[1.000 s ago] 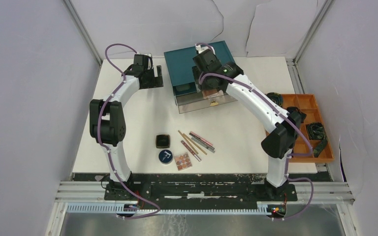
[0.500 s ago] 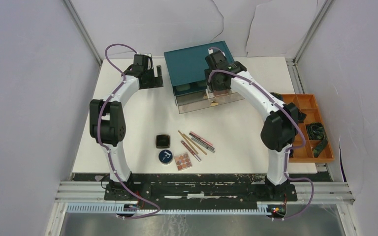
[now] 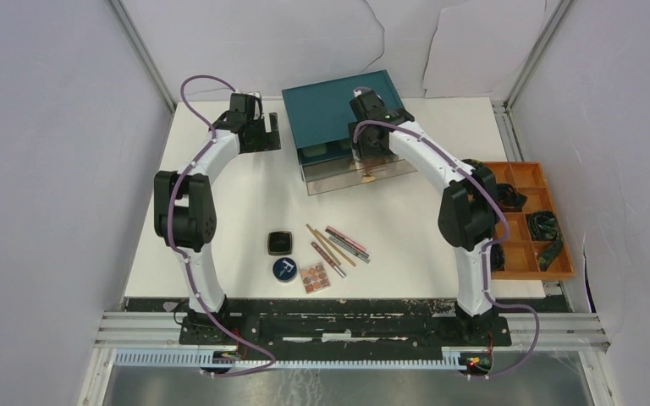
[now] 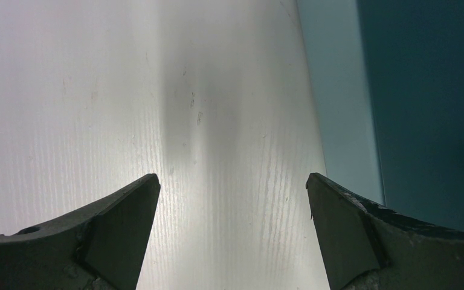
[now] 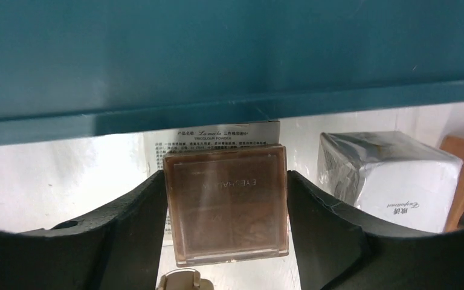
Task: Organize the makeup
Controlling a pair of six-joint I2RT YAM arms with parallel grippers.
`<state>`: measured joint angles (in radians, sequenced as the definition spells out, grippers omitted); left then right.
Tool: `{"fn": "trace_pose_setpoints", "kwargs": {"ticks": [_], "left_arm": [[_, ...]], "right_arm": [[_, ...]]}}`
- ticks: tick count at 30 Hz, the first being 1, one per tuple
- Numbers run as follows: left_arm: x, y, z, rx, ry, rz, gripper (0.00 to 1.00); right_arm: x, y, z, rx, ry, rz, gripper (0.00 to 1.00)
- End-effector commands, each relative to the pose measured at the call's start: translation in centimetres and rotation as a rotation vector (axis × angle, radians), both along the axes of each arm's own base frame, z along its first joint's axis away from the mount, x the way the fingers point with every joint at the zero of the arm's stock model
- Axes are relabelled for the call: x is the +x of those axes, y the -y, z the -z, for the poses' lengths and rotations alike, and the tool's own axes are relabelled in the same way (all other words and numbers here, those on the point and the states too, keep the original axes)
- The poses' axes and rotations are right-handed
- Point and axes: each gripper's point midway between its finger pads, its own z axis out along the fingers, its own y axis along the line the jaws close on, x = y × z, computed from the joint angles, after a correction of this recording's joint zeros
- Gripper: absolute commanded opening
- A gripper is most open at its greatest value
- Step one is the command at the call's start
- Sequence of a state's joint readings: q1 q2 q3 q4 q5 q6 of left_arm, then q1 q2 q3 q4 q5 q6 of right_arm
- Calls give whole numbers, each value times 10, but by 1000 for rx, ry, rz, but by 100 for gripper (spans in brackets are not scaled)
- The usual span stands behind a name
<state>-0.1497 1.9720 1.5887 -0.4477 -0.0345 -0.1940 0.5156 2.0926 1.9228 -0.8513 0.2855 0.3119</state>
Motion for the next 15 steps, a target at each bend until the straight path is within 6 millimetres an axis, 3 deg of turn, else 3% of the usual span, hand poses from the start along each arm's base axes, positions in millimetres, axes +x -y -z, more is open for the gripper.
{"fn": "trace_pose_setpoints", "kwargs": {"ticks": [1,5,9,15], "left_arm": [[13,-6,-16,20,57,2,98],[13,-7,-15,23,57,1,98],[14,-7,-16,20,57,0,98],[15,-8,-16,20,55,-4,98]], "right_arm": [[16,-7,-13,39,35,-4,41],[12,-2,-11,27,22,12,59],[10,1,-27,49,71,17,97],[13,2,-80,83,175,3,100]]}}
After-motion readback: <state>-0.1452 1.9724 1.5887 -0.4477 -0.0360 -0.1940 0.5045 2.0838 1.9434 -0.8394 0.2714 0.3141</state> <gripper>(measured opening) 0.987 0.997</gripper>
